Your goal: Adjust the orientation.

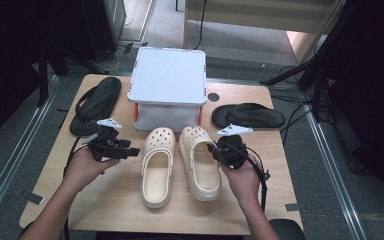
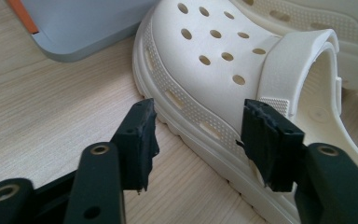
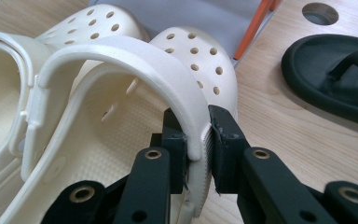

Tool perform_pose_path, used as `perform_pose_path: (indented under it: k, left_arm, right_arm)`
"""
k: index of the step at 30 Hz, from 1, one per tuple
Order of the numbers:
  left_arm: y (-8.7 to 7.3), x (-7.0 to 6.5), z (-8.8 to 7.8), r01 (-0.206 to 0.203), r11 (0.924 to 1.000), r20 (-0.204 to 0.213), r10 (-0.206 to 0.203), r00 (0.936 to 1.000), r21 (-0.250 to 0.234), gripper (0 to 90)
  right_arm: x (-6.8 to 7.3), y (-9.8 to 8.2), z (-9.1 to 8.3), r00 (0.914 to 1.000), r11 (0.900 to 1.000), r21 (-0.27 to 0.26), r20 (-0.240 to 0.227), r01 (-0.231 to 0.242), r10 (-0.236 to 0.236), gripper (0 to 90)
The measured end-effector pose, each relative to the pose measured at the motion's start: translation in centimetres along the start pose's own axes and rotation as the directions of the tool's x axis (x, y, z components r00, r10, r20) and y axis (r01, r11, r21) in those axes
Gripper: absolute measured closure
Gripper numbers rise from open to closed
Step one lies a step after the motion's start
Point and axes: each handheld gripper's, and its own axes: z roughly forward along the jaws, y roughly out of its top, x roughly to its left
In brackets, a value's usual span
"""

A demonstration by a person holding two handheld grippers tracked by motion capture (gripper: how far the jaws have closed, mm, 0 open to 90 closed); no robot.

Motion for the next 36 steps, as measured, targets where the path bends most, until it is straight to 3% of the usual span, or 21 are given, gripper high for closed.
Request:
perform_pose_path:
  k: [10,17,20,25,30,36]
  left_arm:
    - [0.0,0.1,0.0,-0.023,0.9997,0.021,0.023,0.9995,-0.008,63.3]
    - [0.0,0.2,0.1,-0.020,0.9998,0.020,0.020,0.9996,-0.002,64.2]
    - [0.0,0.3,0.3,-0.018,0.9998,0.018,0.018,0.9997,0.003,62.3]
    - [0.0,0.3,0.5,-0.022,0.9997,0.020,0.022,0.9996,0.010,62.6]
    - [0.1,0.3,0.7,-0.023,0.9995,0.022,0.022,0.9995,0.021,63.1]
    - [0.1,0.3,0.9,-0.026,0.9994,0.030,0.026,0.9992,0.023,65.3]
  right_arm:
    - [0.9,-0.2,1.0,0.9997,1.000,0.006,0.018,0.019,-0.019,79.1]
    - [1.4,-0.5,1.6,0.9993,1.000,0.011,0.029,0.024,-0.024,79.0]
    - [1.6,-0.7,1.7,0.9998,1.000,-0.002,0.017,-0.008,0.008,78.2]
    - [1.9,-1.0,1.8,0.9999,1.000,-0.002,0.005,-0.013,0.013,77.4]
    - [2.0,-1.5,1.8,0.9984,0.999,0.004,-0.028,-0.049,0.050,74.3]
    - [2.3,-1.9,1.9,0.9983,0.999,0.014,-0.044,-0.039,0.040,72.7]
